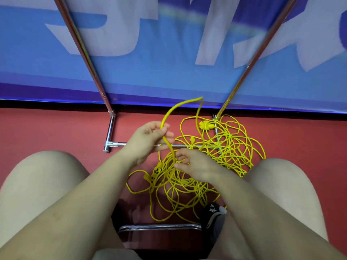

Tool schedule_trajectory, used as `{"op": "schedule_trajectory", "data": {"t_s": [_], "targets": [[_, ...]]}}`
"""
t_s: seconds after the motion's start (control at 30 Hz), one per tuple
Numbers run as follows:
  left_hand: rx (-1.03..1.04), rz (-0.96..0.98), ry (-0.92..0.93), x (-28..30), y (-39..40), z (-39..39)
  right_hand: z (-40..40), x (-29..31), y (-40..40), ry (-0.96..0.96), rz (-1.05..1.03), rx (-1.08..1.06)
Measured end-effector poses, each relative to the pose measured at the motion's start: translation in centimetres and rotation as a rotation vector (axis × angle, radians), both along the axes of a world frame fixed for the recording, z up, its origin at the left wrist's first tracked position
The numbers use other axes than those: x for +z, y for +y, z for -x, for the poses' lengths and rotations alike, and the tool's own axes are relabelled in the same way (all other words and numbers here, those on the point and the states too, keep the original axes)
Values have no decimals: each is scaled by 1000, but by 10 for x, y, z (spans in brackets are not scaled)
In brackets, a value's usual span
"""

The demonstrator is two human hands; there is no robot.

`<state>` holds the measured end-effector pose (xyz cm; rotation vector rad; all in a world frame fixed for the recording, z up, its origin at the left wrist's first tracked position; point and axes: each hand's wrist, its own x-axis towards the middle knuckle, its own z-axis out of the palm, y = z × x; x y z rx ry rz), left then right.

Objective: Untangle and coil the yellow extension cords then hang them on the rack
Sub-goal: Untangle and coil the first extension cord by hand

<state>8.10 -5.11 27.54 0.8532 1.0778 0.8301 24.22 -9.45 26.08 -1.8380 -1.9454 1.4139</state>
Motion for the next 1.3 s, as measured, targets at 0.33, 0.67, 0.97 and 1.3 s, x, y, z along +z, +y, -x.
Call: {"op": "schedule_trajectory", "data": {"t_s": [0.33, 0.67, 0.97, 1.3], "targets": [[-112, 55, 57, -5, -1, -1, 1, 20, 15, 443, -7, -527], [-509, -323, 737, -36, -11, 6, -25, 28, 30, 968, 109, -1080], [-83, -8, 127, -12, -6, -2, -10, 7, 9, 49, -53, -121], [20, 142, -99, -10, 5, 1, -6, 14, 14, 215, -148, -260]]}}
